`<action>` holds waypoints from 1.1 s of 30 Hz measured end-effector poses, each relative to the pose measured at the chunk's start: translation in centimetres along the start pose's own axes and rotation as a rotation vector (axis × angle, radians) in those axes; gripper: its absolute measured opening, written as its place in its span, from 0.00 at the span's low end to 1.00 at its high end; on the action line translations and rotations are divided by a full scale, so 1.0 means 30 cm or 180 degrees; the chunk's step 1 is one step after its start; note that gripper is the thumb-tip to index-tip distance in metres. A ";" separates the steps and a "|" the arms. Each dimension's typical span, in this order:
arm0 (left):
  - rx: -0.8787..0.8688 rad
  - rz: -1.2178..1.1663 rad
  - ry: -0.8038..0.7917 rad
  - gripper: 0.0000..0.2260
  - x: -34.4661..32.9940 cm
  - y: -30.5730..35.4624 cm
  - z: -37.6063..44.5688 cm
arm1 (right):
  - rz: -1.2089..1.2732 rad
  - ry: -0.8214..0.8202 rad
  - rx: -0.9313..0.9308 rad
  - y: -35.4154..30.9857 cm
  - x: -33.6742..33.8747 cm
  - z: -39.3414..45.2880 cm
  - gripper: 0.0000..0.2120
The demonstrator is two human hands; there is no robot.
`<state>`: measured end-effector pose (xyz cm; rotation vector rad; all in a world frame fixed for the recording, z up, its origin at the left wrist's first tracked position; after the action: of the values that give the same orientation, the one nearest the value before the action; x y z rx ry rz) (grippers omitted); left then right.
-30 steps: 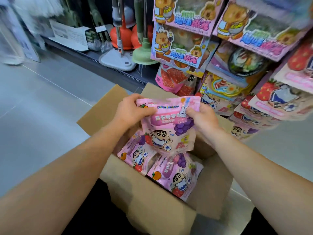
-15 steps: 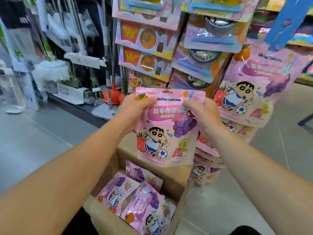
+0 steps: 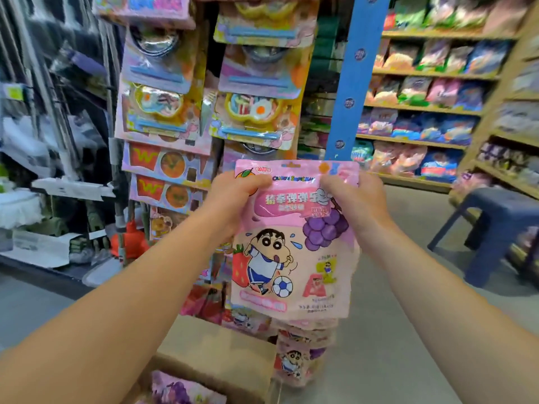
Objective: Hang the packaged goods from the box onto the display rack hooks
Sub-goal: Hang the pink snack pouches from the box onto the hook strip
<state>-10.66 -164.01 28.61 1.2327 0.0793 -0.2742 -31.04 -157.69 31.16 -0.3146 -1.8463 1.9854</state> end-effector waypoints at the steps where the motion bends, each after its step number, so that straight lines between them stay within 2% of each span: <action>1: -0.0025 -0.0025 -0.0003 0.06 -0.033 0.008 0.005 | 0.0030 0.0088 0.0058 -0.018 0.034 0.003 0.01; 4: -0.0217 -0.0018 -0.0026 0.03 -0.127 0.042 0.020 | -0.0004 0.0261 0.0117 -0.052 0.122 0.031 0.03; 6: -0.0319 0.0060 -0.0040 0.08 -0.171 0.056 0.022 | -0.0017 0.0423 0.0043 -0.045 0.174 0.054 0.05; 9: -0.0449 0.0494 -0.0122 0.18 -0.212 0.039 0.009 | 0.0163 0.0638 -0.0137 -0.020 0.248 0.090 0.15; 12: -0.0377 0.0773 -0.0358 0.26 -0.237 -0.008 -0.003 | 0.0401 0.0723 -0.0272 0.008 0.293 0.122 0.16; 14: -0.0615 0.0916 -0.0348 0.29 -0.243 0.001 -0.011 | 0.0348 0.0770 -0.0299 0.007 0.298 0.143 0.19; 18: -0.1140 0.1265 -0.0194 0.28 -0.267 0.059 -0.047 | -0.0392 0.0985 -0.0018 -0.075 0.299 0.155 0.19; 22: -0.1191 0.1598 -0.0502 0.23 -0.308 0.048 -0.064 | -0.0602 0.1060 0.0225 -0.123 0.312 0.175 0.19; 24: -0.1173 0.1597 -0.0644 0.26 -0.329 0.055 -0.057 | -0.0542 0.1101 0.0200 -0.129 0.321 0.189 0.19; 28: -0.1034 0.1853 -0.0842 0.39 -0.335 0.060 -0.025 | -0.0441 0.1136 0.0258 -0.160 0.327 0.202 0.17; 31: -0.1151 0.2024 -0.0804 0.40 -0.327 0.095 -0.018 | -0.0640 0.1045 0.0468 -0.201 0.306 0.208 0.20; 33: -0.1284 0.2137 -0.0686 0.39 -0.319 0.124 -0.019 | -0.1137 0.0920 0.0843 -0.242 0.269 0.209 0.22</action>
<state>-18.92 -160.79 33.82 0.7650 -0.4417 0.1914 -39.92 -159.46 39.84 -0.1668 -1.3371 1.7984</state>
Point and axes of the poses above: each hand's wrist, its own z-axis towards the middle knuckle, its own x-axis out of the back of the hand, y = z × x, the point moved 8 cm from there along z, towards the middle knuckle, and after that the axes turned 14 degrees about -x, right-handed, at the moved point
